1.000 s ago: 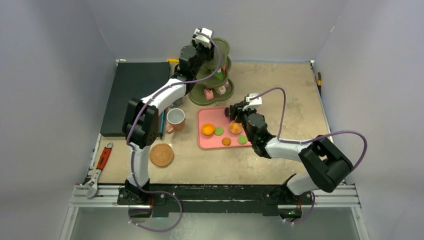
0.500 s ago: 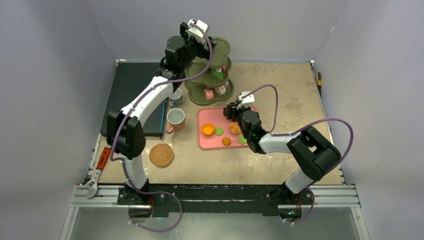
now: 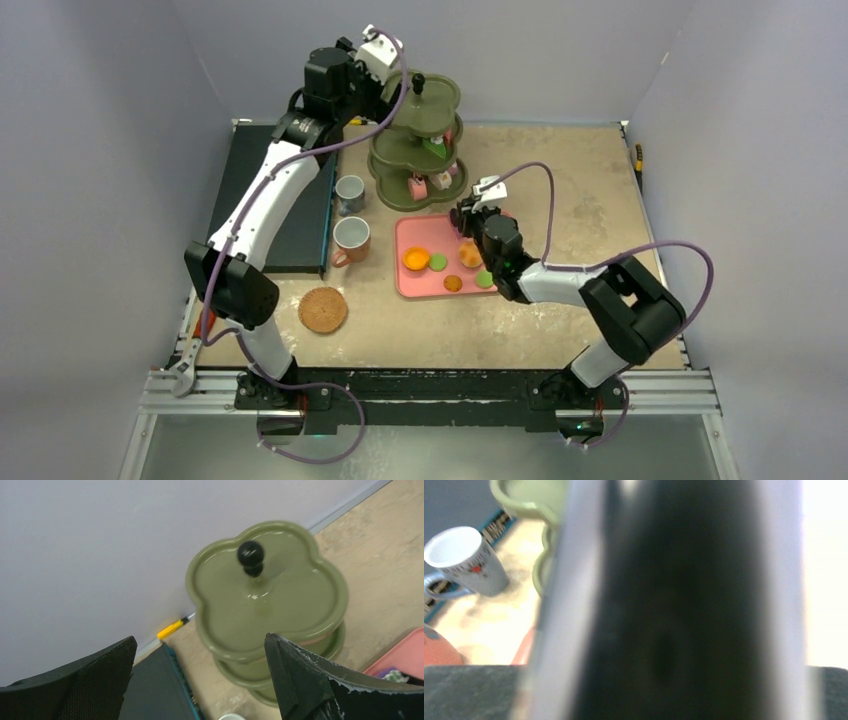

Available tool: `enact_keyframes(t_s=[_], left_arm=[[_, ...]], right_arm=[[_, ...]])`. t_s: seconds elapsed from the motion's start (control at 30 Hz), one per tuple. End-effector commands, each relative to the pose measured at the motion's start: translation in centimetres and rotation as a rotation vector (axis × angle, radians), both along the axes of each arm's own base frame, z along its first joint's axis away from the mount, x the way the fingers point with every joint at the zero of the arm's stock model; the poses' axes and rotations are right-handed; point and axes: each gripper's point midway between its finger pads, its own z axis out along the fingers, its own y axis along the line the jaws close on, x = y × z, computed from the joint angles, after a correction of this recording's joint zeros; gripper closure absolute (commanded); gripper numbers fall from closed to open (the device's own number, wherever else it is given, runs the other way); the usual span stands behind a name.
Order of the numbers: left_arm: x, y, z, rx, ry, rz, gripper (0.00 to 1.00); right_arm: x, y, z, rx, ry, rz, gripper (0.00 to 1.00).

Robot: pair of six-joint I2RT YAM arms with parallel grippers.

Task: Serve the afternoon tea

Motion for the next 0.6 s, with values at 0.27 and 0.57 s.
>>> enact_keyframes(t_s=[0.27,0.57], left_arm=[[-0.3,5.6,0.8,0.033,0.083,0.168,0.01],[-0.8,6.3,0.6,0.024,0.077,0.162,0.01]], right_arm=[[-0.1,2.8,17.3,0.151,-0.278,0.082,0.75],[2.7,6.1,19.8,0.134,-0.322,0.13,0.74]])
